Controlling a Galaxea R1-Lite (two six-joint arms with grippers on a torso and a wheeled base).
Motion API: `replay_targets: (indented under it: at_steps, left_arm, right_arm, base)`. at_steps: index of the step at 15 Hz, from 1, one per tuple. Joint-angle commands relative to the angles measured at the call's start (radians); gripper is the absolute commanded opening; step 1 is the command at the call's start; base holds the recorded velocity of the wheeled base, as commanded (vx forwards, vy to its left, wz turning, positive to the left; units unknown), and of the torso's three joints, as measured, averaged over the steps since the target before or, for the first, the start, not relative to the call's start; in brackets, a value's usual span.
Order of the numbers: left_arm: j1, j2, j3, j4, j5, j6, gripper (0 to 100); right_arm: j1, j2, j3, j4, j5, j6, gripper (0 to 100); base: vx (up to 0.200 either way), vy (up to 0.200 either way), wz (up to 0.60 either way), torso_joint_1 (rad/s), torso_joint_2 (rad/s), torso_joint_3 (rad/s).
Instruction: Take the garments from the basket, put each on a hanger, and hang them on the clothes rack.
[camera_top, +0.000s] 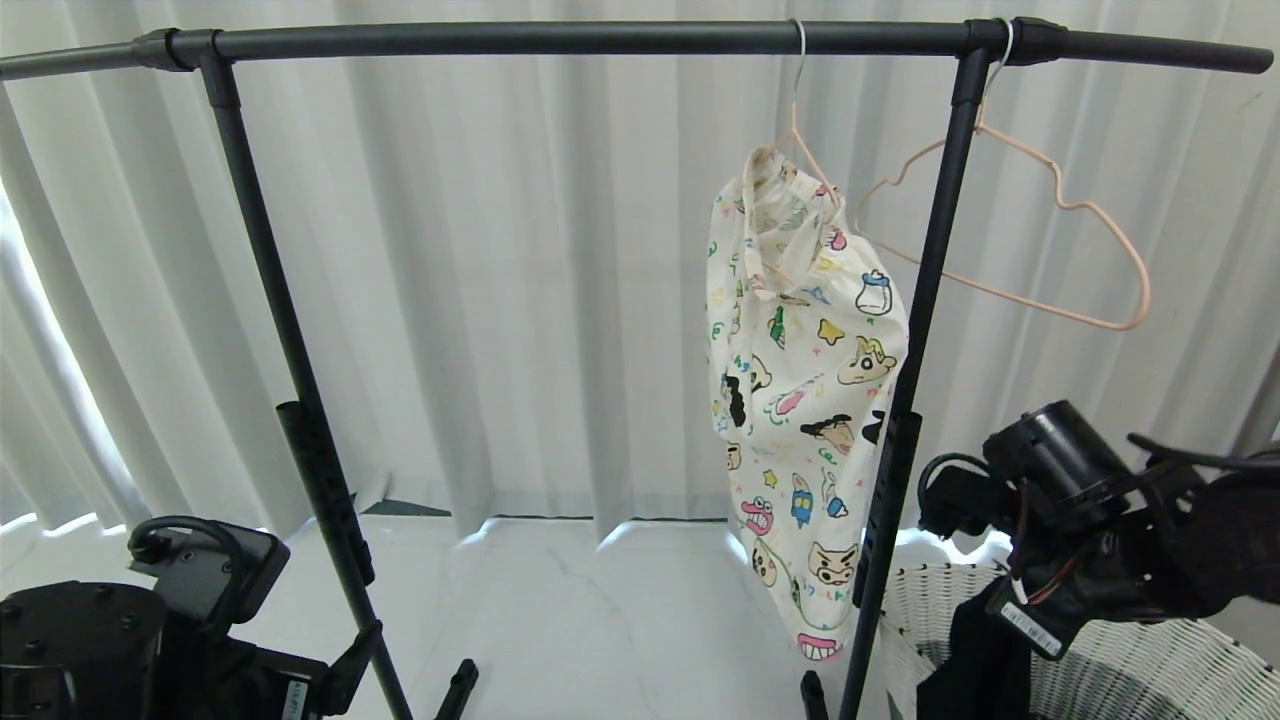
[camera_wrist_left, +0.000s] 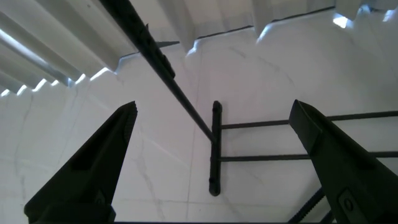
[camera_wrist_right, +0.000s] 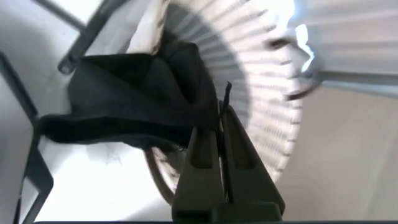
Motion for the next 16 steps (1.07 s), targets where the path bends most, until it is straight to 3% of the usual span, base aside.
replay_targets:
  at_steps: [1,13,16]
  left_arm:
    - [-0.026,-0.037,0.007,0.0,0.0,0.0,100]
    - [-0.031,-0.118,0.036,0.0,0.0,-0.007,100]
    - [-0.032,-0.118,0.034,0.0,0.001,0.001,100]
  right_arm:
    - [0.024,-0.142,-0.164,0.145,0.004,0.005,0]
    - [0.123,-0.205,-0.336,0.335,0.002,0.008,0]
    - [0.142,-0.208,-0.339,0.343,0.002,0.034,0]
  base:
    - [0.0,0.0,0.0,0.0,0.0,0.0]
    - [-0.2,0.0,0.0,0.004,0.0,0.002]
    - [0.0,0.0,0.0,0.0,0.0,0.0]
